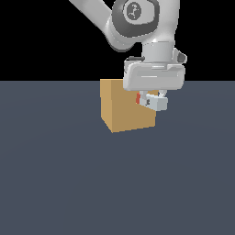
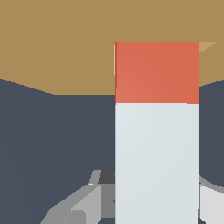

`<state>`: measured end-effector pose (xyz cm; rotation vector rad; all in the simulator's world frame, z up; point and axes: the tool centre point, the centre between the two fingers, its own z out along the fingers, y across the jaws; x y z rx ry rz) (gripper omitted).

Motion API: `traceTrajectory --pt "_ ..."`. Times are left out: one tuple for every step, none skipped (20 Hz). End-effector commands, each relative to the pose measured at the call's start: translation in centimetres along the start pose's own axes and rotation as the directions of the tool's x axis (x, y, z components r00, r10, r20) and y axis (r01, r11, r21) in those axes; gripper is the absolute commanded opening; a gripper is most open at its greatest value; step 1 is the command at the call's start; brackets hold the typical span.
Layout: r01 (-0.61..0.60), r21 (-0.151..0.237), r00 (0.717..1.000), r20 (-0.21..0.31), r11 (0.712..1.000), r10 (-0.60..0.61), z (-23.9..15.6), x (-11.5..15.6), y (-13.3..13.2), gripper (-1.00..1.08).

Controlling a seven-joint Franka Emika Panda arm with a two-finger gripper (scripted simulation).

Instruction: Insert the peg into the horizontal hole in a box.

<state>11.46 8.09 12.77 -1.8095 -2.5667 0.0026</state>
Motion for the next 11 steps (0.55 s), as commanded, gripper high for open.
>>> traceTrajectory --pt "-0.001 -0.003 1.0 0.001 1.0 0.001 -0.2 1.5 0.1 -1.0" --pt "-0.001 -0.003 1.0 0.001 1.0 0.001 -0.2 1.9 0.1 -1.0" --pt "-0.001 -0.004 1.0 0.001 1.0 0.001 -0.2 2.3 0.1 -1.0" --pt "-0.001 -0.004 1.0 0.001 1.0 0.001 -0.2 2.6 0.1 -1.0" --pt "-0.001 -0.004 1.0 0.001 1.0 0.001 -0.2 2.7 0.1 -1.0" --pt "-0.001 -0.004 1.0 0.001 1.0 0.001 -0.2 2.8 0.1 -1.0" --pt "-0.001 -0.004 1.0 0.001 1.0 0.001 -0.2 2.8 0.1 -1.0" --pt "-0.001 -0.004 1.0 0.001 1.0 0.001 -0.2 2.7 0.2 -1.0" --pt "-0.001 -0.004 1.0 0.001 1.0 0.001 -0.2 2.6 0.2 -1.0" --pt "-0.001 -0.004 1.0 0.001 1.0 0.001 -0.2 2.5 0.2 -1.0" --pt "-0.001 -0.004 1.0 0.001 1.0 0.001 -0.2 2.5 0.2 -1.0"
